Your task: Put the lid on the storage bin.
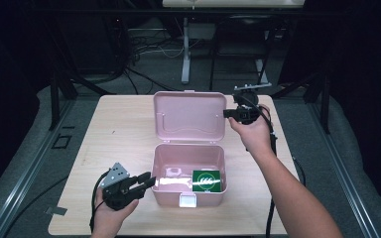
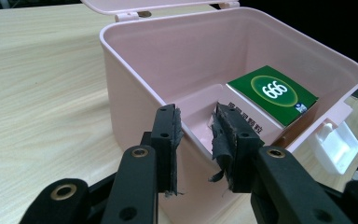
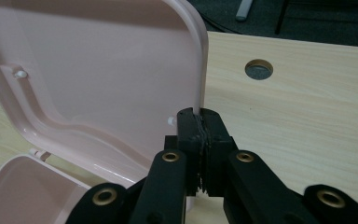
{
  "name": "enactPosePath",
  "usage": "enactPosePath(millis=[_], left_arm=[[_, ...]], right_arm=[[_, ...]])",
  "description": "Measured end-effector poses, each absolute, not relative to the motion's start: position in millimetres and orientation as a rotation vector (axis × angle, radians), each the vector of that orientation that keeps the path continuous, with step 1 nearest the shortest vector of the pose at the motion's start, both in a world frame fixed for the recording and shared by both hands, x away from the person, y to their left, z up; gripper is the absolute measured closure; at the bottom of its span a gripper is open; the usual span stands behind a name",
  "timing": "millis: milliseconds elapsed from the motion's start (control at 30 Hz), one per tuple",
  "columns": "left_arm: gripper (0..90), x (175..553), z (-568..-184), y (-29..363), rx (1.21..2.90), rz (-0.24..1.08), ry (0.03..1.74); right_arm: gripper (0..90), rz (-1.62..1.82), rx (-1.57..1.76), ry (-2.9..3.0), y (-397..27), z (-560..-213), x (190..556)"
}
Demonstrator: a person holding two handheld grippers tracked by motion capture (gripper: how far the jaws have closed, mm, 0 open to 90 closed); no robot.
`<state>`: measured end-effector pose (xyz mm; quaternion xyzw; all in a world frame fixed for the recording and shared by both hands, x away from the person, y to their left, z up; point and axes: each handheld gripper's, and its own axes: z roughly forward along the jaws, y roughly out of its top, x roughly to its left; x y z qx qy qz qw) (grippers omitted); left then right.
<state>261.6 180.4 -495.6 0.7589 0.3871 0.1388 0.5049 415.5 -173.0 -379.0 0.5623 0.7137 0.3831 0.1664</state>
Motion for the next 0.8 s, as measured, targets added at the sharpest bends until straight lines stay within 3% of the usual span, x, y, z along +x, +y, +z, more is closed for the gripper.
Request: enactPosePath(millis=[800], left_arm=[[70.0, 261, -496, 181, 1.829, 0.336, 0.937]], right_arm=[[87.2, 1.254, 1.433, 1.942, -181, -388, 364]])
